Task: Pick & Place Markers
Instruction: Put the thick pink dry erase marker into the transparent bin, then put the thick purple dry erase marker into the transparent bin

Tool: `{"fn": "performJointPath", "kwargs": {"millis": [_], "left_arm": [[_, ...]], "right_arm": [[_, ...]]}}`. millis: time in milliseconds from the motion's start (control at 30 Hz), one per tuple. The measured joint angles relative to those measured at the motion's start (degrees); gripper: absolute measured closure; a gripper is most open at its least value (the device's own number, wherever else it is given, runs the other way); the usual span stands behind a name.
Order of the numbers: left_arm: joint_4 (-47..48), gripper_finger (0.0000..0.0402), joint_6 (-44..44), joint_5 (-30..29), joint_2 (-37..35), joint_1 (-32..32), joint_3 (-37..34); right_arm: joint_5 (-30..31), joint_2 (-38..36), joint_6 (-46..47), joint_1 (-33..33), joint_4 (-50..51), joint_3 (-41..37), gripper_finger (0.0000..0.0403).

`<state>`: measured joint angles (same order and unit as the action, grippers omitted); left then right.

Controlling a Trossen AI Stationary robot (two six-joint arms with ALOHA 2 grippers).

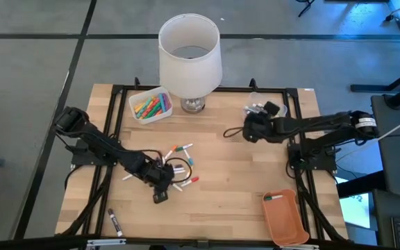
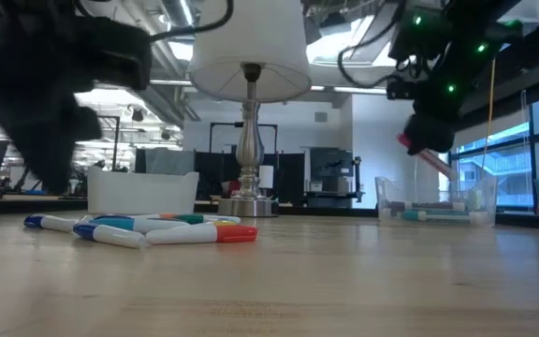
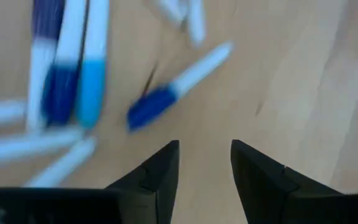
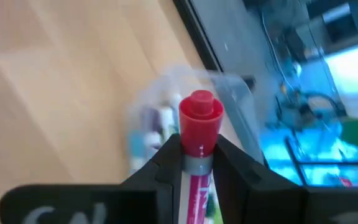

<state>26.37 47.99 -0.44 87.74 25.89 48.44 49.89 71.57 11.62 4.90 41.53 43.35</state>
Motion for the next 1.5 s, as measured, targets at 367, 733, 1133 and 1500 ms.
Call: {"fn": "performJointPath", "kwargs": {"millis": [367, 733, 1133, 1500], "left_arm": [[22.2, 0.0300, 1.9, 11.1, -0.4, 1.7, 6.6], [22.3, 0.0303, 12.9, 18.7, -0.4, 12.5, 6.6], [17.4, 0.0275, 19.0, 17.2, 0.8, 28.6, 6.6], [15.6, 0.0215, 12.4, 21.4, 10.4, 37.7, 6.8]], "right_arm": [[-0.5, 0.0, 0.4, 9.9, 1.8, 0.0, 0.0242], [-0.9, 0.0, 4.4, 7.0, -4.2, 0.0, 0.0066], [-0.5, 0.0, 7.5, -9.3, -14.5, 0.0, 0.0071], [0.0, 0.0, 10.3, -18.0, -13.4, 0.0, 0.0071]]}}
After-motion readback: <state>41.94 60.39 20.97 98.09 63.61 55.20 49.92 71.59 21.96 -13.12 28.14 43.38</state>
